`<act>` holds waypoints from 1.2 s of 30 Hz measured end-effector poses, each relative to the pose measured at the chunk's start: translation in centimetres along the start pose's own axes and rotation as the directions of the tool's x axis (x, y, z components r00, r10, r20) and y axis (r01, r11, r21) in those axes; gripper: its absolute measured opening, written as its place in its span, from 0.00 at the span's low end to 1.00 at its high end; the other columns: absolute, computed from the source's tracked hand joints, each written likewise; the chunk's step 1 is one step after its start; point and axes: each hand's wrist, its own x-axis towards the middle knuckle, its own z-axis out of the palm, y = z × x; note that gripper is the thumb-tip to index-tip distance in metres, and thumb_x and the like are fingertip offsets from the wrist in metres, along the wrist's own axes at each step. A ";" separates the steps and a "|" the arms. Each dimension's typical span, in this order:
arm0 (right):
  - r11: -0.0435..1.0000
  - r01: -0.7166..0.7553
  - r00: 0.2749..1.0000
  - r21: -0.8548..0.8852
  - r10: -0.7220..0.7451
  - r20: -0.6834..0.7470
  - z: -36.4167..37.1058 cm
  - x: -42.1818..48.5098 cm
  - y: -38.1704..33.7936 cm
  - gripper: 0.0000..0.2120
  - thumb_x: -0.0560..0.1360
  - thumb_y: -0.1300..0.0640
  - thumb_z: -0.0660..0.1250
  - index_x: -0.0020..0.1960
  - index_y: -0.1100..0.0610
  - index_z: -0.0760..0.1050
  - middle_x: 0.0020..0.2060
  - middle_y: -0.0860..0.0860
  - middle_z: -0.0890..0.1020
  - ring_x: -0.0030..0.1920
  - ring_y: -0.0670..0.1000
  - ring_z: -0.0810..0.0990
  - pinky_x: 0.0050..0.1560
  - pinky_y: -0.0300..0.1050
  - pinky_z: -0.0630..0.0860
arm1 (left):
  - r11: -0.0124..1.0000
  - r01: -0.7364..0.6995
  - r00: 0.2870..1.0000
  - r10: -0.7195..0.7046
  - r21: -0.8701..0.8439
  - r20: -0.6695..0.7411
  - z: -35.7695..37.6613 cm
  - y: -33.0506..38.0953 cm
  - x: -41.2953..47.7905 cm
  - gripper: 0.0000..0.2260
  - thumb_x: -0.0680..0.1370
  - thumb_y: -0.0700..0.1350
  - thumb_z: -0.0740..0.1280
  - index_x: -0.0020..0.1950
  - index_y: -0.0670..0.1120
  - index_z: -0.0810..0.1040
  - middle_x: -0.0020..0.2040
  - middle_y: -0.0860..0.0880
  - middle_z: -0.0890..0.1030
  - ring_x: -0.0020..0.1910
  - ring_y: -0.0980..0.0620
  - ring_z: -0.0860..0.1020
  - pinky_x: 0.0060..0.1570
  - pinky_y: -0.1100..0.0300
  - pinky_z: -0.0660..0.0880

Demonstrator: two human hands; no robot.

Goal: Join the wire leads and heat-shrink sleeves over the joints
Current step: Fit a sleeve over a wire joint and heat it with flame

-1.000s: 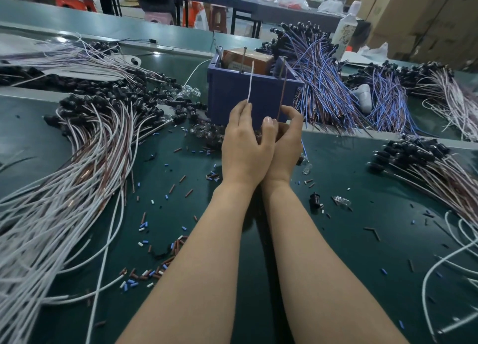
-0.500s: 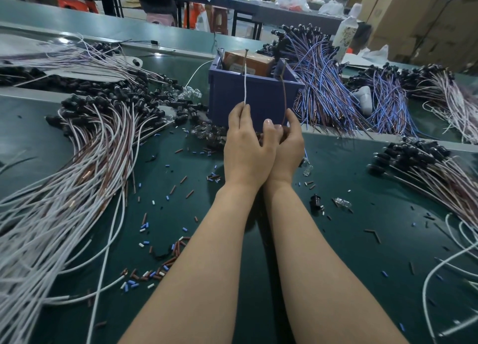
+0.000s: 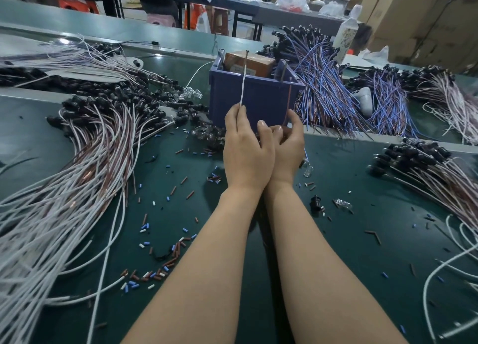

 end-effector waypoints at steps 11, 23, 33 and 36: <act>1.000 -0.002 0.998 0.015 0.001 0.070 0.1 -0.1 -0.2 0.21 0.78 0.66 0.60 0.69 0.57 0.69 0.41 0.53 0.77 0.47 0.55 0.78 0.57 0.55 0.75 | 1.000 0.016 0.999 -0.016 0.010 -0.035 -0.1 0.2 -0.2 0.21 0.81 0.43 0.56 0.72 0.35 0.63 0.73 0.44 0.63 0.70 0.49 0.66 0.67 0.58 0.67; 0.998 -0.001 0.995 0.055 -0.005 0.096 0.1 -0.2 -0.3 0.20 0.78 0.65 0.61 0.69 0.56 0.69 0.45 0.51 0.76 0.51 0.57 0.78 0.58 0.56 0.75 | 1.000 0.006 0.998 -0.006 0.003 0.062 0.1 -0.1 0.1 0.21 0.81 0.44 0.56 0.73 0.37 0.64 0.74 0.44 0.63 0.69 0.47 0.69 0.65 0.59 0.66; 0.999 -0.014 0.999 0.034 0.013 0.051 0.0 -0.3 -0.6 0.16 0.79 0.64 0.60 0.66 0.58 0.71 0.41 0.51 0.78 0.48 0.57 0.79 0.56 0.54 0.75 | 1.000 -0.009 0.999 0.010 -0.013 0.041 0.3 -0.1 0.1 0.19 0.81 0.44 0.57 0.70 0.38 0.68 0.71 0.44 0.68 0.68 0.51 0.68 0.58 0.74 0.58; 1.000 -0.010 0.999 -0.008 0.010 -0.031 -0.2 -0.3 -0.7 0.10 0.81 0.61 0.56 0.55 0.62 0.74 0.36 0.48 0.77 0.39 0.49 0.77 0.45 0.44 0.73 | 0.992 0.012 1.000 -0.011 -0.125 0.009 0.2 0.0 0.2 0.11 0.80 0.41 0.58 0.58 0.39 0.77 0.55 0.44 0.79 0.54 0.48 0.77 0.53 0.69 0.69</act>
